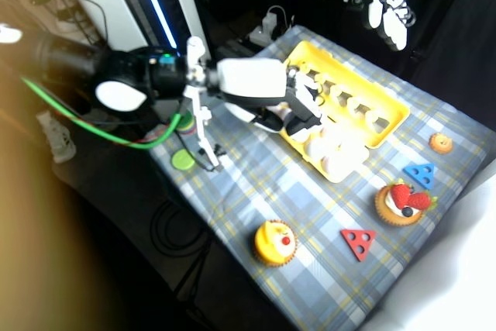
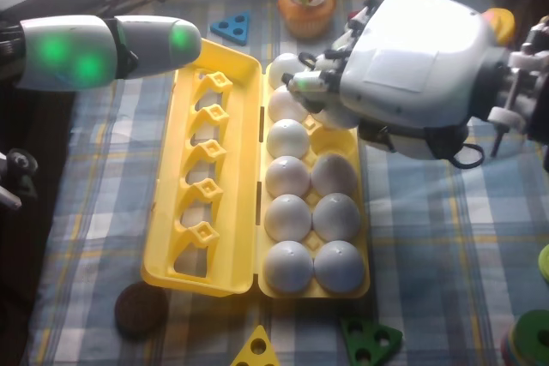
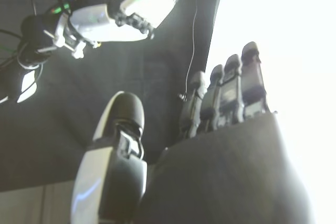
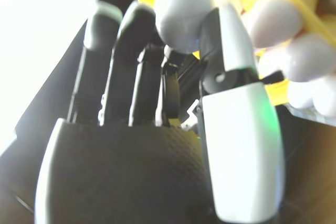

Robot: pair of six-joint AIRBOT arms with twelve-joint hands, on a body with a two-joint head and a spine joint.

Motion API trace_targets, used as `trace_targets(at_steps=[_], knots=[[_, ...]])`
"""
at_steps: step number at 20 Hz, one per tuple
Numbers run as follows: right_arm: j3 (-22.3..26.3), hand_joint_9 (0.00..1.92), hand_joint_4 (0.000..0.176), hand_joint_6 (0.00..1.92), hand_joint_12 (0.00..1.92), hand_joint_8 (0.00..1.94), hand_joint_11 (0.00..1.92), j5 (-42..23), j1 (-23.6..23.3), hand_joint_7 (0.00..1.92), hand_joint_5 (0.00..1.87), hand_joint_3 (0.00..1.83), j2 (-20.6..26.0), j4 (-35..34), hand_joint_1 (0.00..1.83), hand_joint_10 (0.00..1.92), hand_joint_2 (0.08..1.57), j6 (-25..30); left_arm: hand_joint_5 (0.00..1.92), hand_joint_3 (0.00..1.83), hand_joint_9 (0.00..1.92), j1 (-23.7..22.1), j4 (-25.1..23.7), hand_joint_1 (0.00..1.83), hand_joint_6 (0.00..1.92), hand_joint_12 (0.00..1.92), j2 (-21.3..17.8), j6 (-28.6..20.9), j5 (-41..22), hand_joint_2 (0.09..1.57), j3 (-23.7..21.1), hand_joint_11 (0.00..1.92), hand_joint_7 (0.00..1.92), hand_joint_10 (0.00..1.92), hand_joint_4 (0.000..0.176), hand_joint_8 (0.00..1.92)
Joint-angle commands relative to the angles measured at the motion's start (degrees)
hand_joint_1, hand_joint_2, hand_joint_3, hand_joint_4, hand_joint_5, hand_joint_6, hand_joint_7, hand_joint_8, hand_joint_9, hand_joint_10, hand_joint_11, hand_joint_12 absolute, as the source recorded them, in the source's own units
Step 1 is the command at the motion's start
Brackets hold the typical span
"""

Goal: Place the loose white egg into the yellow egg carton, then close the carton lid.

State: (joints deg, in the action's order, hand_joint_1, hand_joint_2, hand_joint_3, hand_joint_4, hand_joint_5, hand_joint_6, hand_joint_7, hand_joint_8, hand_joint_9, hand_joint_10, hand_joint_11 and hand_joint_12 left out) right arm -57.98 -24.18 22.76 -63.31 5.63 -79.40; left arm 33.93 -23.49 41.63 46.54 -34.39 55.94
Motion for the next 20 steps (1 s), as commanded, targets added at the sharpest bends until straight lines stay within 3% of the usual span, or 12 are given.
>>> trace_targets(at_steps=[1,2,4,6,8,9,11,13,14,16,17,20], knots=[[-0.4,0.72,0.0,1.5,1.73,1.47,0.62,-6.1,-0.7,0.77,0.55,0.0,-0.2,0.3,1.15,1.34,1.3,-0.3,0.07,0.0,0.0,-0.5,2.0,0.31,0.0,0.03,0.2,-0.4,-6.2,1.36,0.3,0.01,0.0,0.0,0.049,0.0],[-0.6,0.63,0.0,1.62,1.71,1.5,0.5,-5.9,-0.7,0.71,0.49,0.01,-0.5,0.3,1.11,1.28,1.33,-0.1,0.06,0.0,0.0,-0.5,2.0,0.32,0.0,0.17,0.3,-0.4,-6.2,1.37,0.4,0.0,0.0,0.0,0.041,0.0],[-0.7,0.37,0.0,0.6,1.65,0.55,0.2,-5.8,-0.7,0.37,0.11,0.0,-0.4,0.3,0.69,0.95,1.29,0.8,0.02,0.0,0.0,-0.5,2.1,0.3,0.0,0.2,0.3,-0.4,-6.2,1.36,0.4,0.0,0.0,0.0,0.052,0.0],[-0.6,0.07,0.035,0.05,1.42,0.07,0.01,-5.9,-0.7,0.09,0.0,0.0,-0.4,0.3,0.47,0.45,1.3,2.2,0.05,0.0,0.0,-0.4,2.2,0.32,0.01,0.2,0.3,-0.4,-6.2,1.36,0.4,0.0,0.0,0.0,0.045,0.0],[-0.5,0.0,0.047,0.0,0.59,0.0,0.0,-6.6,-0.7,0.0,0.0,0.0,-0.1,0.3,0.49,0.02,1.31,3.6,0.07,0.0,0.0,-0.3,2.4,0.36,0.01,0.2,0.3,-0.4,-6.3,1.36,0.4,0.0,0.0,0.0,0.032,0.0],[-0.2,0.0,0.009,0.0,0.12,0.0,0.0,-7.2,-0.7,0.0,0.0,0.01,0.7,0.2,0.46,0.0,1.34,4.3,0.07,0.0,0.0,-0.3,2.4,0.37,0.01,0.2,0.3,-0.4,-6.3,1.36,0.4,0.0,0.0,0.0,0.03,0.0],[0.8,0.0,0.0,0.0,0.0,0.0,0.0,-8.6,-0.7,0.0,0.0,0.03,2.9,-0.4,0.32,0.0,1.42,5.0,0.09,0.0,0.0,-0.2,2.6,0.38,0.0,0.4,0.3,-0.4,-6.5,1.34,0.3,0.0,0.0,0.0,0.028,0.0],[2.1,0.0,0.0,0.0,0.0,0.0,0.0,-10.2,-0.7,0.0,0.0,0.02,5.4,-1.2,0.16,0.0,1.42,5.0,0.04,0.0,0.0,0.1,3.1,0.35,0.0,0.28,0.1,-0.4,-6.9,1.34,0.2,0.0,0.0,0.0,0.048,0.0],[2.8,0.0,0.037,0.0,0.0,0.0,0.0,-10.8,-0.7,0.0,0.0,0.0,6.9,-1.3,0.13,0.0,1.39,5.0,0.04,0.0,0.0,0.4,3.4,0.35,0.0,0.18,-0.2,-0.4,-7.2,1.33,0.1,0.0,0.0,0.0,0.047,0.0],[4.0,0.0,0.053,0.0,0.0,0.0,0.0,-11.8,0.1,0.0,0.0,0.0,9.3,-1.3,0.05,0.0,1.31,5.0,0.04,0.0,0.0,1.2,4.4,0.34,0.0,0.18,-0.7,-0.4,-8.3,1.33,-0.2,0.0,0.0,0.0,0.033,0.0],[4.7,0.0,0.1,0.0,0.0,0.0,0.0,-12.2,0.6,0.0,0.0,0.0,10.2,-1.3,0.08,0.0,1.23,5.0,0.02,0.0,0.0,1.7,5.1,0.32,0.01,0.38,-1.0,-0.5,-9.0,1.34,-0.3,0.0,0.0,0.0,0.032,0.0],[7.0,0.0,0.127,0.0,0.0,0.0,0.0,-14.2,3.5,0.0,0.0,0.0,14.0,-2.1,0.07,0.0,1.16,4.9,0.0,0.0,0.04,3.9,8.0,0.31,0.0,0.71,-2.1,-1.5,-12.1,1.39,-0.5,0.0,0.0,0.01,0.046,0.0]])
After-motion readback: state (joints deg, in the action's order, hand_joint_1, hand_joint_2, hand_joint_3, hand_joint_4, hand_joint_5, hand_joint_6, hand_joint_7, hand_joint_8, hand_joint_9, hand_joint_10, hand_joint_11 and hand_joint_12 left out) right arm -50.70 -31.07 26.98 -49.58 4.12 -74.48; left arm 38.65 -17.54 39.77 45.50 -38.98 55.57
